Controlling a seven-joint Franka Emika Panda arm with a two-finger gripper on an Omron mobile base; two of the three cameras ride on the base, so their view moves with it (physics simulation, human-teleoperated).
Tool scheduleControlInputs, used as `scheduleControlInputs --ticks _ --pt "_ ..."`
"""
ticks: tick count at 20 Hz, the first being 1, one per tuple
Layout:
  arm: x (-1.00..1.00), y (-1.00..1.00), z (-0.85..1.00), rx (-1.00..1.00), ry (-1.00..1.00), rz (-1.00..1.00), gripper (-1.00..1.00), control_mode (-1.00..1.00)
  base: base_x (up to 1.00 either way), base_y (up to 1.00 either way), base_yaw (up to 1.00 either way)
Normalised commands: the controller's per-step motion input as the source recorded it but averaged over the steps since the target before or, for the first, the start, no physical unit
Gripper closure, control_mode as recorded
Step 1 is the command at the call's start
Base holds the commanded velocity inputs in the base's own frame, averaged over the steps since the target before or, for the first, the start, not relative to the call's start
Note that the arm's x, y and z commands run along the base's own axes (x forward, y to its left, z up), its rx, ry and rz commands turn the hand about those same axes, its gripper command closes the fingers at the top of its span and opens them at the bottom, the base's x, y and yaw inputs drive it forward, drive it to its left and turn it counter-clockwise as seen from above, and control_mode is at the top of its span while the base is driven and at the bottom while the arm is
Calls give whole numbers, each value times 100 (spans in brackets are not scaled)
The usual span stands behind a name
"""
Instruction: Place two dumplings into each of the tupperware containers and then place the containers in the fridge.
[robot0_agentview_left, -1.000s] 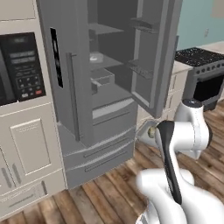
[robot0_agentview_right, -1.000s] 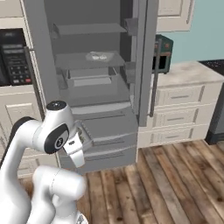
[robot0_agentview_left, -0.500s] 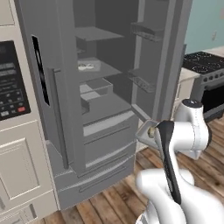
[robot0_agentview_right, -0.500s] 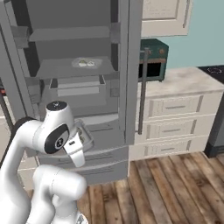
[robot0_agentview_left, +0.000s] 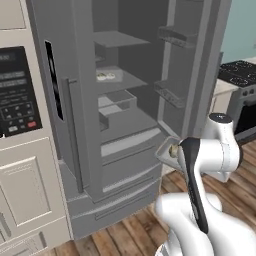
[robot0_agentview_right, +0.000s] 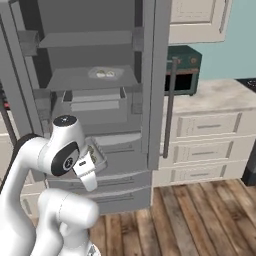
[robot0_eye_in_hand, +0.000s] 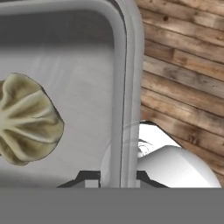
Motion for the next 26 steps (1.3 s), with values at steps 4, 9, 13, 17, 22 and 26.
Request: scheduleControlInputs --ticks 4,9,13,17,22,26 --pt "0 0 0 0 0 0 100 100 52 0 7" --pt "0 0 0 0 0 0 100 100 55 -1 12" --pt "0 0 0 0 0 0 100 100 52 -20 13" --pt "0 0 0 0 0 0 100 100 49 -35 15" --pt "0 0 0 0 0 0 100 100 53 -23 14" --pt "0 0 0 0 0 0 100 100 58 -2 14"
